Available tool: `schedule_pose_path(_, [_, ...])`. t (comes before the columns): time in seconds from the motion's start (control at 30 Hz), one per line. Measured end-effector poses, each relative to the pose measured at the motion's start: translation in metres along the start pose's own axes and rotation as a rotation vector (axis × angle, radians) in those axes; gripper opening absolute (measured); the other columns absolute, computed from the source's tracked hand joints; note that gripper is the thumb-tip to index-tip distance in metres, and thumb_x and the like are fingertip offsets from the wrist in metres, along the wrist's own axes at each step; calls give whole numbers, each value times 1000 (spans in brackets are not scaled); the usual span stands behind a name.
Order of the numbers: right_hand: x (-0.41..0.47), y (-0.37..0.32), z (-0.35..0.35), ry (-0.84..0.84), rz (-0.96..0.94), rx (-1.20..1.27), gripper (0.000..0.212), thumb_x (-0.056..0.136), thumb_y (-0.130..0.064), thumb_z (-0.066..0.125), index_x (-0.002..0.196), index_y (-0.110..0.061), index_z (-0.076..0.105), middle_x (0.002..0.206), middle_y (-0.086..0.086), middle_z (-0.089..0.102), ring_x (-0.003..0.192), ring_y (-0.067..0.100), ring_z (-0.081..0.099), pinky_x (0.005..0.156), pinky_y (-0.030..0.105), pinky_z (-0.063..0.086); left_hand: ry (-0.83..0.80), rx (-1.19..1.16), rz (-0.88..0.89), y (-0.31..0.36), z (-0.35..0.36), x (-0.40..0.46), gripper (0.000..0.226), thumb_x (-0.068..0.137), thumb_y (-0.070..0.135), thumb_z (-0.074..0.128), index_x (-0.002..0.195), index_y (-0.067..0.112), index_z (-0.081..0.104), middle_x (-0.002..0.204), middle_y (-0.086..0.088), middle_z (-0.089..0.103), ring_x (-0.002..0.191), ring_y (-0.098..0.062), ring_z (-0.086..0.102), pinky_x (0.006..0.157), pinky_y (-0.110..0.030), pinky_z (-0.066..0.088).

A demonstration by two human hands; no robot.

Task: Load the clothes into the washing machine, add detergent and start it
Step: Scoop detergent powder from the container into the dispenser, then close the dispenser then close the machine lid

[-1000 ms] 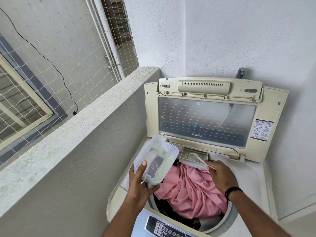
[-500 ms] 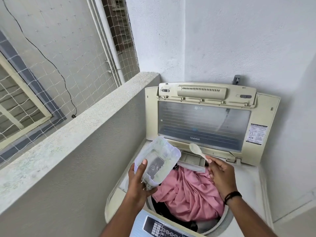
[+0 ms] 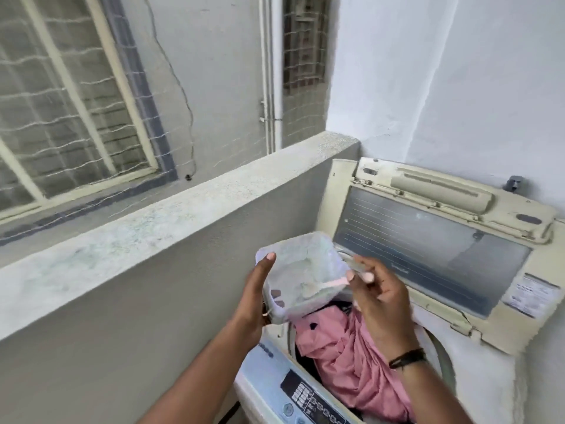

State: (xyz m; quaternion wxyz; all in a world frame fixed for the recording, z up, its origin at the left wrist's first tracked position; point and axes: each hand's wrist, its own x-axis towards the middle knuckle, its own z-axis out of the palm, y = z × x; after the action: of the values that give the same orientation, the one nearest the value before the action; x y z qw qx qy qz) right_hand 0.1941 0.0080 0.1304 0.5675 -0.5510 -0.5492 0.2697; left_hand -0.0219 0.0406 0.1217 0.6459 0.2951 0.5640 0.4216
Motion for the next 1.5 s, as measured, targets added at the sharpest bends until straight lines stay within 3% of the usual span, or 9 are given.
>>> schedule_pose_path(0.2, [25,-33,69,-38,-144,-15,46,94,-57,48,133,-32,53,105,-3,65,88,16,65,72,37,57,-6,-35,125,57,-56,-33,79,70,80,62,139,43,53,141,3,58,124,-17,59,104,-40,46])
schedule_pose_path(0.37, [37,-79,144,-177,-223,101,27,103,-36,46,129,-31,53,96,-31,64,87,8,65,74,38,57,114,-16,169,96,-119,-59,87,52,94,63,131,58,52,142,11,57,114,-20,67,90,-44,56])
schedule_pose_path(0.6, [51,-155,233,-234,-277,226,47,96,-27,57,141,-30,47,86,2,63,69,13,56,59,54,57,154,59,402,133,-202,-107,79,72,93,44,143,57,41,139,15,61,121,-13,64,102,-42,47])
schedule_pose_path(0.7, [44,-183,274,-266,-336,258,47,92,-30,55,138,-36,49,83,-10,59,68,20,53,62,58,53,218,9,474,145,-228,-123,70,74,94,40,135,60,48,137,21,61,124,-9,62,111,-45,40])
schedule_pose_path(0.83, [30,-202,318,-300,-344,190,41,95,-24,56,135,-33,52,80,-27,60,68,19,57,66,53,55,402,-95,482,156,-253,-130,53,79,90,36,121,62,52,139,24,53,128,-8,54,112,-43,36])
schedule_pose_path(0.93, [22,-199,336,-304,-301,164,40,95,-21,57,133,-34,53,79,-20,62,72,21,59,72,51,55,510,-136,516,157,-265,-122,46,96,69,36,129,43,56,129,18,60,105,1,54,89,-23,38])
schedule_pose_path(1.07, [14,-194,348,-287,-299,113,44,97,-16,58,138,-28,52,80,-11,60,74,6,56,72,24,45,519,-219,522,151,-278,-112,41,103,53,39,135,33,56,132,17,55,117,-7,51,94,-26,31])
schedule_pose_path(1.2, [11,-200,360,-289,-311,57,44,97,-16,58,139,-30,53,74,-10,57,72,1,55,69,15,43,601,-313,558,148,-291,-102,23,104,44,43,94,35,62,103,19,63,90,4,56,72,-22,40])
schedule_pose_path(1.5, [14,-211,364,-383,-253,-53,43,102,-29,51,145,-31,47,81,-9,58,78,6,58,71,15,44,691,-280,571,143,-298,-98,47,100,57,40,132,27,57,136,4,57,128,-20,52,113,-47,39])
